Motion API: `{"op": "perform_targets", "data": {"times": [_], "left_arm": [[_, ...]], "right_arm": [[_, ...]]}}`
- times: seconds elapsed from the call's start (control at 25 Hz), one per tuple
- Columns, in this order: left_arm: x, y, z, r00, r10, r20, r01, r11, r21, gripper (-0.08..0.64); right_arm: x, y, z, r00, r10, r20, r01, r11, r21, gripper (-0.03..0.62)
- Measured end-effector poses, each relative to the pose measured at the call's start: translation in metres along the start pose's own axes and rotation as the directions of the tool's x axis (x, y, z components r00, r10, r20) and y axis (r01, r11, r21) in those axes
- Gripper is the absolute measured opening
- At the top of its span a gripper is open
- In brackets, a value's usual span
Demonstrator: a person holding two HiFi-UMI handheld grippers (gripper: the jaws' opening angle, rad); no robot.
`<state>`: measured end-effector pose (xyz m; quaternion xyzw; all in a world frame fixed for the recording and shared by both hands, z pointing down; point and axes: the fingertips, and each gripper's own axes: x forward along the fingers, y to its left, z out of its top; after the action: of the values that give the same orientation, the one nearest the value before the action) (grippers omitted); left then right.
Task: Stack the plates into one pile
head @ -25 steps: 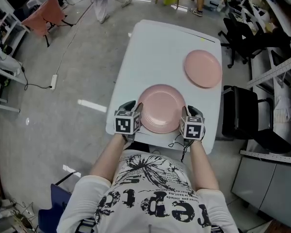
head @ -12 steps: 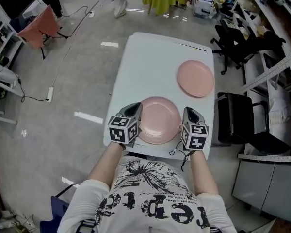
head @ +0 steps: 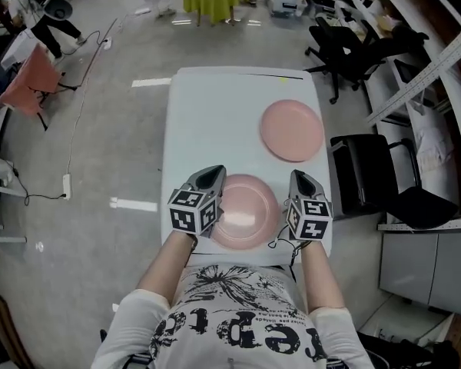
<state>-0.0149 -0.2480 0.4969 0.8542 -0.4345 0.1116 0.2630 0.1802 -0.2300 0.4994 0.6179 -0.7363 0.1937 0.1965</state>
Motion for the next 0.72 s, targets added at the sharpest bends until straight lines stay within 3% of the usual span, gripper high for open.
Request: {"op": "perform_targets", "data": {"times": [0.28,0.72], "left_arm": [[0.049,-0.014,0.012,0.999,0.009,-0.039,-0.009,1.0,-0.009,0.011],[0.151,-0.054,0.011,0.994,0.103,-0.033,-0.105,0.992,-0.064,0.011]], "right_arm": [[0.024,-0.042,0.006,1.0,0.011,-0.028,-0.01,1.0,0.026,0.008],[0.08,-0.144,0.011,0.99,0.108,-0.089,-0.112,0.993,-0.036,0.008]]}}
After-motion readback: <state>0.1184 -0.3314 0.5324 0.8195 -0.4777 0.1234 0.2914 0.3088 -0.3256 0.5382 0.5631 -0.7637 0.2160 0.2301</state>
